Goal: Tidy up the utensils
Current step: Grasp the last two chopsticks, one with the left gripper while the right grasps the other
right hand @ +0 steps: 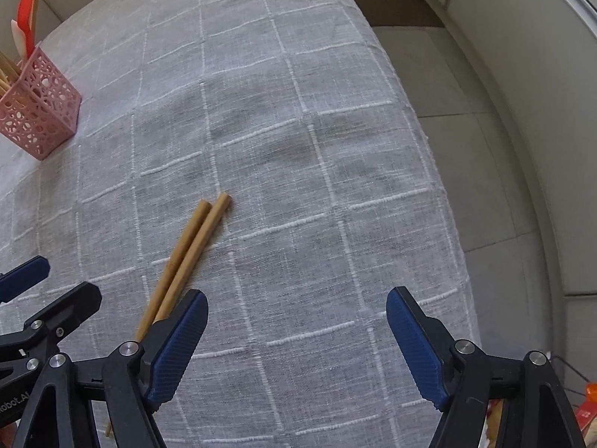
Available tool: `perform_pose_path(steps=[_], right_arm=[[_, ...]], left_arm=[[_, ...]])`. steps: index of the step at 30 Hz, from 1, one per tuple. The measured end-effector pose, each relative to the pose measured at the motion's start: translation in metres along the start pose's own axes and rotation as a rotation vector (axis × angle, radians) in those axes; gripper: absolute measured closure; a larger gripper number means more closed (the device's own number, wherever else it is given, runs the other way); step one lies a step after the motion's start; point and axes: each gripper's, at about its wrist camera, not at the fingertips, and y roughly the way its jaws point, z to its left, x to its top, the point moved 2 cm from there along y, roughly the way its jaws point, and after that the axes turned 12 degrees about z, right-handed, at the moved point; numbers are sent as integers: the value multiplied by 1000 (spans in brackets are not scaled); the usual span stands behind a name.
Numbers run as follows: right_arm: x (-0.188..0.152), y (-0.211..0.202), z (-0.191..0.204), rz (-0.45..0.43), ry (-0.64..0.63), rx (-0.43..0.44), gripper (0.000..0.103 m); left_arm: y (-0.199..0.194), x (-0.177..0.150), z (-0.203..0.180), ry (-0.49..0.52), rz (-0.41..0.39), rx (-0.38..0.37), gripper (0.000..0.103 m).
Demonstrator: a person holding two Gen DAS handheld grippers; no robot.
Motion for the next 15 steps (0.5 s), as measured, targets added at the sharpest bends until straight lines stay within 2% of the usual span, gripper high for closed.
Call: perform_pose_path(steps=[2,4,6,11,15], right_arm=[[0,1,-3,1,2,5,21],[0,1,-6,2,4,9,21],[0,2,-9,5,8,12,21],[2,5,-18,11,26,11,21],[5,8,-27,21,46,10,21]], left_arm=[[9,4,-8,4,14,-35,59],[17,9,-15,4,22,-69,73],[22,13,-23,10,18,-89,77],[31,20,-34,46,9,-59,90],[36,23,-37,54,14,-55,91]])
